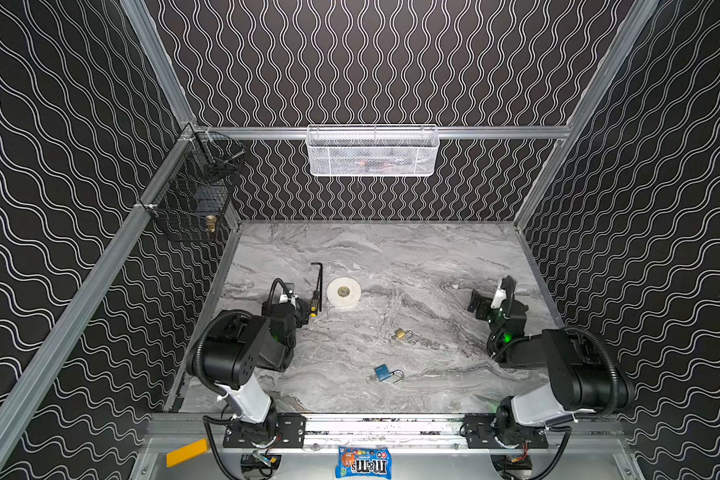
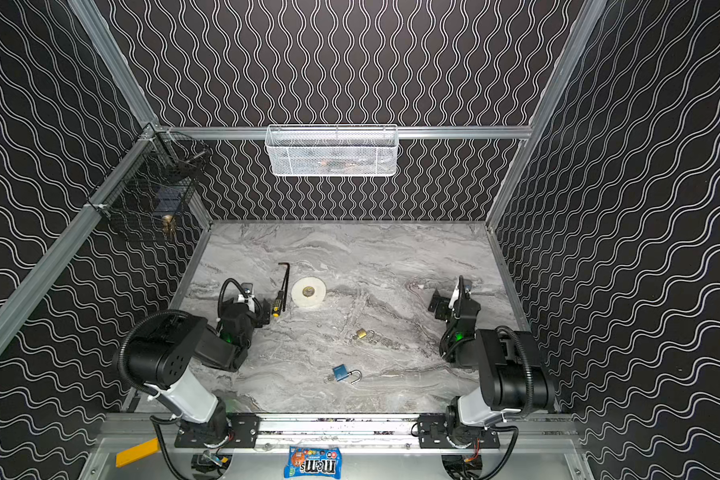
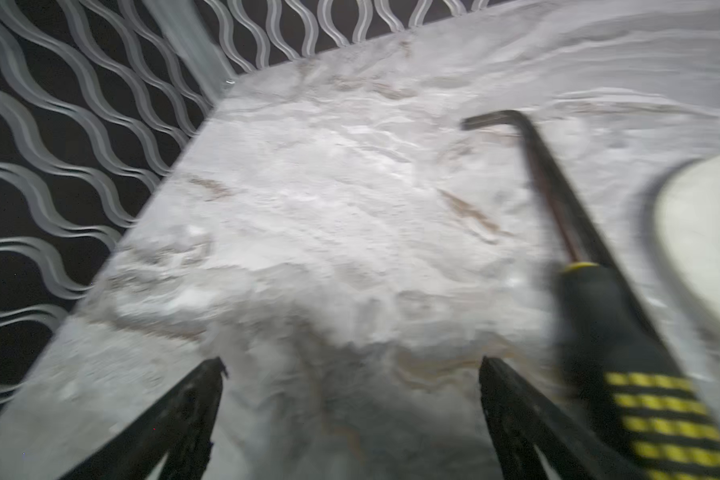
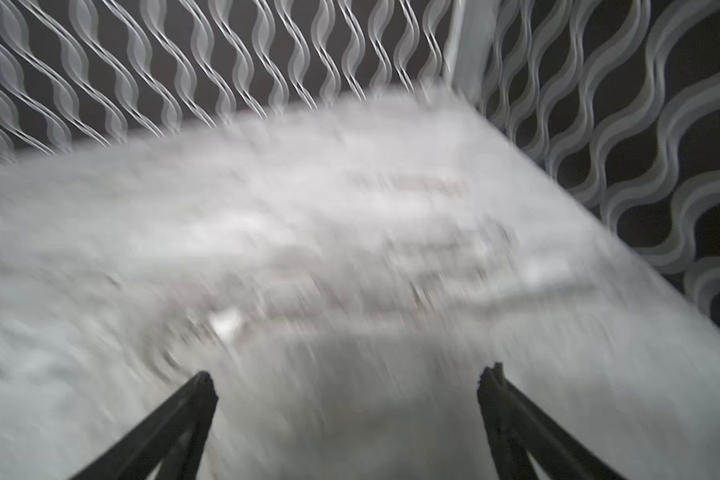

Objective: Unlock with the key

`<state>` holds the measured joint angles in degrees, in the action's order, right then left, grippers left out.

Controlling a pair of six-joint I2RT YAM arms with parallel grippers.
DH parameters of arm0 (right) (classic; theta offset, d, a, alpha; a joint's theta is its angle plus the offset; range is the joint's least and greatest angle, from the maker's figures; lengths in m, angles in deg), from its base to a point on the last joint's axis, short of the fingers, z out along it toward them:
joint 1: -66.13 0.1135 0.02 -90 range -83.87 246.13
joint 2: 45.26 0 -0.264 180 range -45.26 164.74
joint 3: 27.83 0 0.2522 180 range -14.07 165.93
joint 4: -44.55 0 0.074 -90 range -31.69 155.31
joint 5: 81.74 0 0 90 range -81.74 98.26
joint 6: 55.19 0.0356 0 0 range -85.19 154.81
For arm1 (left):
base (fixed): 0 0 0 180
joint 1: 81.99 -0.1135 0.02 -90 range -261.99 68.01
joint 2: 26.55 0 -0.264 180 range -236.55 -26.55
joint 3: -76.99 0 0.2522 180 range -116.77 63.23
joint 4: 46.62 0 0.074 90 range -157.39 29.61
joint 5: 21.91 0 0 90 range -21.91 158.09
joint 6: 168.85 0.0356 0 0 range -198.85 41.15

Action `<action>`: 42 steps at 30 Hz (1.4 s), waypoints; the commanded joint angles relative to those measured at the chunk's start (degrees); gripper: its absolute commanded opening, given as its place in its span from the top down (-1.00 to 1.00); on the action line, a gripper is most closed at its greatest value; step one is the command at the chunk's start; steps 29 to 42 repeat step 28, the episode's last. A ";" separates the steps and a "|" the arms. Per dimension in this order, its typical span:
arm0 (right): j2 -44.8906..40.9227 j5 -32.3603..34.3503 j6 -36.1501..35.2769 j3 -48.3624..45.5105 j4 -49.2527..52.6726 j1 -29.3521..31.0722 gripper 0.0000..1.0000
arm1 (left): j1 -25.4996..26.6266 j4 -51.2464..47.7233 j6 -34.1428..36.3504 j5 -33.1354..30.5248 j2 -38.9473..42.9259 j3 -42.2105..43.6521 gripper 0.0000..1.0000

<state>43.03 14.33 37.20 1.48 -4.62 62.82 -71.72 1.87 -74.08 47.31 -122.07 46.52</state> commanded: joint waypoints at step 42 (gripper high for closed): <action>-0.28 -3.15 -2.43 -0.31 -4.01 0.26 -0.98 | -4.72 -0.37 -2.92 3.97 0.26 -3.09 -0.98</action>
